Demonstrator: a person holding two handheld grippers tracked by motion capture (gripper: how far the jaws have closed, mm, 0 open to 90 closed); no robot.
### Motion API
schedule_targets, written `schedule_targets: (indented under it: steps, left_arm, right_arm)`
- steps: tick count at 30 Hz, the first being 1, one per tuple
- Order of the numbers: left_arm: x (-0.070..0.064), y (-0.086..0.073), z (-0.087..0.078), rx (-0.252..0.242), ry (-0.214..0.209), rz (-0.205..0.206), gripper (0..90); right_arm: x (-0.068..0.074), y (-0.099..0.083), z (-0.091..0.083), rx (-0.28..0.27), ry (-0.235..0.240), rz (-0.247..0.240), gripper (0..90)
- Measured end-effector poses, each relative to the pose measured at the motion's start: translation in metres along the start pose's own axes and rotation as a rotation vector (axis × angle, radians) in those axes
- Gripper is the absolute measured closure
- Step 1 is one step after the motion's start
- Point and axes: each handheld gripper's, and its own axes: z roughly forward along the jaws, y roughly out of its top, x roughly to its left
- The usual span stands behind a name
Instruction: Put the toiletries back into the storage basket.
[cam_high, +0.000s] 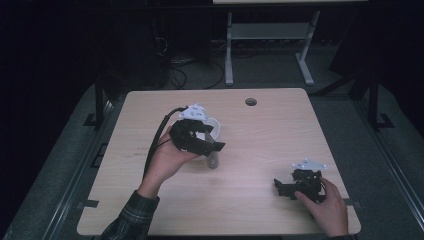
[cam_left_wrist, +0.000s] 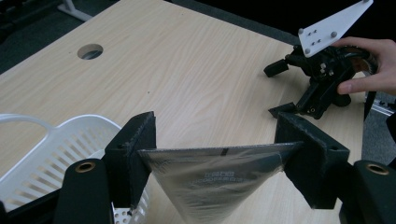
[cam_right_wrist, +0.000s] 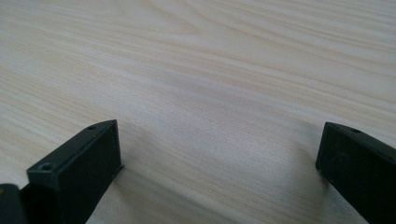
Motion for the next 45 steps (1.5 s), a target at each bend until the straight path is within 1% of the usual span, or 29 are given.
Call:
schedule_targets:
  steps: [13, 19, 34, 37, 42, 45]
  left_arm:
    - [0.008, 0.005, -0.017, -0.026, 0.008, -0.018, 29.6]
    - [0.014, 0.007, -0.025, -0.029, 0.023, -0.018, 29.6]
    - [0.028, 0.012, -0.041, -0.043, 0.065, -0.036, 29.6]
    - [0.032, 0.012, -0.043, -0.039, 0.077, -0.032, 29.6]
    - [0.037, 0.010, -0.045, -0.044, 0.090, -0.045, 29.6]
    - [0.042, 0.008, -0.046, -0.048, 0.103, -0.056, 29.6]
  right_arm:
    - [0.000, 0.000, 0.000, 0.000, 0.000, 0.000, 0.0]
    - [0.000, 0.000, 0.000, 0.000, 0.000, 0.000, 0.0]
    - [0.000, 0.000, 0.000, 0.000, 0.000, 0.000, 0.0]
    - [0.000, 0.000, 0.000, 0.000, 0.000, 0.000, 0.0]
    - [0.000, 0.000, 0.000, 0.000, 0.000, 0.000, 0.0]
    - [0.000, 0.000, 0.000, 0.000, 0.000, 0.000, 0.0]
